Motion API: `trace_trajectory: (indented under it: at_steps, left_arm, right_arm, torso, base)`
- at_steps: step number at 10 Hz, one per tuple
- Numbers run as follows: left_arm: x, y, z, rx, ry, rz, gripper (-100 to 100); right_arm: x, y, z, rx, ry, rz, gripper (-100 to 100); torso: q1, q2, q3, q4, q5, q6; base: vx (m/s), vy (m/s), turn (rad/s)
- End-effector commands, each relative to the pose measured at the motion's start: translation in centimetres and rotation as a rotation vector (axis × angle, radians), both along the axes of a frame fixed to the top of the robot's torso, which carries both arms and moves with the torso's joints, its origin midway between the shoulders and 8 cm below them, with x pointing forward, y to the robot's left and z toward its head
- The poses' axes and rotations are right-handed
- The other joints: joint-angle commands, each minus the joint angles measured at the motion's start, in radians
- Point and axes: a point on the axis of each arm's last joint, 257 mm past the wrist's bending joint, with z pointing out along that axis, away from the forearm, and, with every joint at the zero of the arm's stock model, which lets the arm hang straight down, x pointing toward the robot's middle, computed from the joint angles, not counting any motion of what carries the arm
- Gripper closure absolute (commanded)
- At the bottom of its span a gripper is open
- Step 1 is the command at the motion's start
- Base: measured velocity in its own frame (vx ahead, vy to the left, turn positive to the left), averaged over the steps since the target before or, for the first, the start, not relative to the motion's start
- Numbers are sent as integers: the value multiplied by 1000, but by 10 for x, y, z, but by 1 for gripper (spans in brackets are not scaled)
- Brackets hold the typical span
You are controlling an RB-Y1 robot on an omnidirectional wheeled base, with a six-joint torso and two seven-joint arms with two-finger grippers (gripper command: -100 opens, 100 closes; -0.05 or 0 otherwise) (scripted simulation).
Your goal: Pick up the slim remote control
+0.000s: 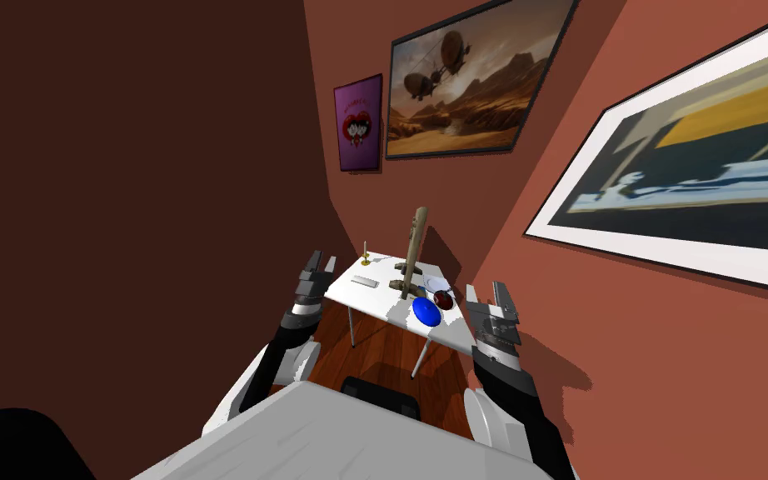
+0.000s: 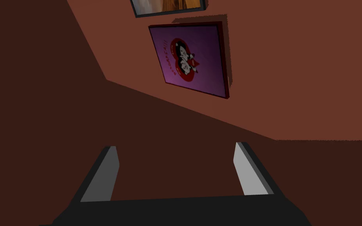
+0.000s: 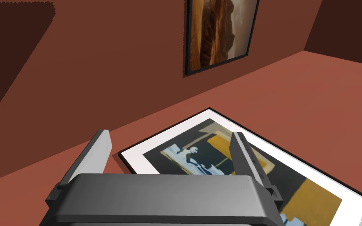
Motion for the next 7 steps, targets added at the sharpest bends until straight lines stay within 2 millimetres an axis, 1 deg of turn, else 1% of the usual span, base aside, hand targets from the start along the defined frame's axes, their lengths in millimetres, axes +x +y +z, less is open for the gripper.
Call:
trace_trajectory:
  at_steps: [1, 3, 5, 6, 7]
  left_arm:
    - [11, -2, -4, 18, 25, -14, -100]
    - [28, -2, -9, 30, 63, -24, -100]
    - [50, -1, -17, 36, 111, -31, -100]
    - [51, -1, -18, 36, 115, -30, -100]
    - [63, 0, -21, 37, 140, -33, -100]
  right_arm:
    - [0, 0, 0, 0, 0, 0, 0]
    - [0, 0, 0, 0, 0, 0, 0]
    - [0, 0, 0, 0, 0, 0, 0]
    - [0, 0, 0, 0, 0, 0, 0]
    - [0, 0, 0, 0, 0, 0, 0]
  torso:
    - [0, 0, 0, 0, 0, 0]
    - [4, 3, 1, 1, 1, 0]
    - [5, 4, 2, 1, 1, 0]
    - [5, 4, 2, 1, 1, 0]
    - [4, 3, 2, 1, 1, 0]
  base:
    - [-25, 24, -6]
    - [-59, 68, -13]
    - [-65, 72, -16]
    - [-45, 54, -12]
    - [-40, 46, -15]
